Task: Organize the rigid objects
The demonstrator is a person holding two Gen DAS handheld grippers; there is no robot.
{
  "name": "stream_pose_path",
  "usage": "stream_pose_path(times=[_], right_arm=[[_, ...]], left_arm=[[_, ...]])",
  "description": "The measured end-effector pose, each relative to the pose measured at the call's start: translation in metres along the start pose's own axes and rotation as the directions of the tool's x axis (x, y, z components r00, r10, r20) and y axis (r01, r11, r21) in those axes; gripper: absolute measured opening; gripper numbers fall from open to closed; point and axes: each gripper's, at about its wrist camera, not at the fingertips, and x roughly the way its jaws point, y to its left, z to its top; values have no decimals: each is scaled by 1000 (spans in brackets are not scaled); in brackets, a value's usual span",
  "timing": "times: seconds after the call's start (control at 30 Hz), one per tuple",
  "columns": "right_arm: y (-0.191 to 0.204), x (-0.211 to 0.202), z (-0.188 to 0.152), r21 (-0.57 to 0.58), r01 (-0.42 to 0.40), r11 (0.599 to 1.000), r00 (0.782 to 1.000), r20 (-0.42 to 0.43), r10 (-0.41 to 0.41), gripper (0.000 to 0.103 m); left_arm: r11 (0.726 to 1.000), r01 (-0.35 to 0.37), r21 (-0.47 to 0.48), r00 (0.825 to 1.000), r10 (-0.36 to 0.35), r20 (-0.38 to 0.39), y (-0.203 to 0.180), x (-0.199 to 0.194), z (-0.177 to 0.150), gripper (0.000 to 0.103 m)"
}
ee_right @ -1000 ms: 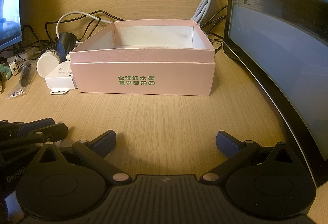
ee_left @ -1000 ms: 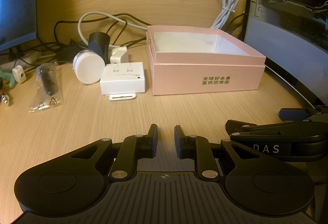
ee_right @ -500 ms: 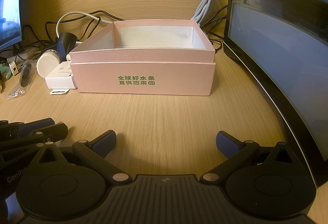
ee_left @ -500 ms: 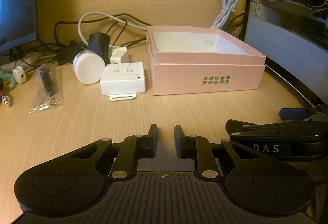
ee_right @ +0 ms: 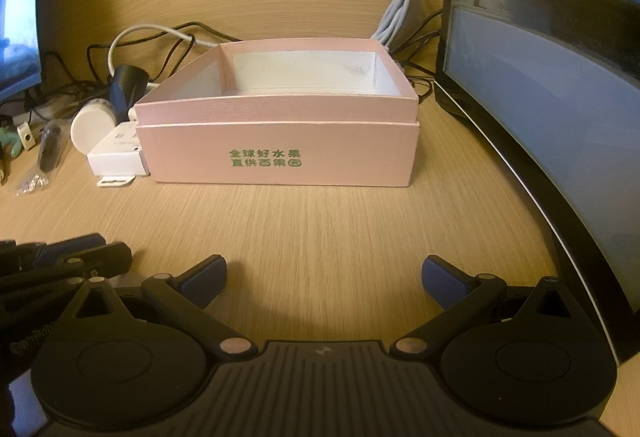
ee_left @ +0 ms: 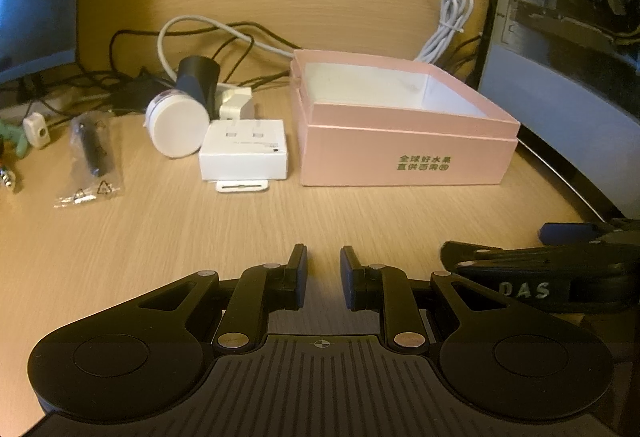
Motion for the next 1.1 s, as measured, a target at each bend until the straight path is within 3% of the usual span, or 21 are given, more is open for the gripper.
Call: stream_pose_path(times=[0.17, 0.37, 0.43, 0.57, 0.67, 0.8, 0.9, 1.0, 1.1], right_arm=[[1, 5, 11, -2, 6, 1000, 996, -93, -6, 103], [5, 8, 21, -9, -7, 1000, 987, -163, 5, 103], [19, 2, 28, -61, -32, 998, 990, -142, 23, 91], [79, -25, 50, -252, -40, 967, 997, 58, 56, 90], [126, -34, 73, -289, -140, 947, 970, 154, 191, 90], [196, -16, 106, -282, -333, 900, 930, 57, 363, 90], [257, 10, 122, -307, -414, 857, 903, -18, 429, 90], [310, 38, 136, -349, -445, 825, 887, -44, 460, 89], [353, 69, 144, -350, -426, 834, 896, -31, 444, 81]], left_arm=[[999, 13, -50, 999, -11, 41, 33, -25, 23, 22], [991, -37, -132, 998, 42, 35, 111, -61, 41, 22], [980, -90, -179, 995, 96, 24, 147, -74, 40, 22], [942, -213, -260, 976, 217, -12, 212, -97, 37, 22], [897, -276, -345, 960, 272, -60, 261, -115, 34, 22], [886, -252, -389, 966, 253, -49, 294, -137, 27, 22], [882, -230, -410, 972, 226, -59, 298, -148, 16, 22], [878, -201, -435, 979, 188, -74, 297, -156, 2, 22], [862, -198, -467, 980, 175, -94, 298, -164, -15, 22]])
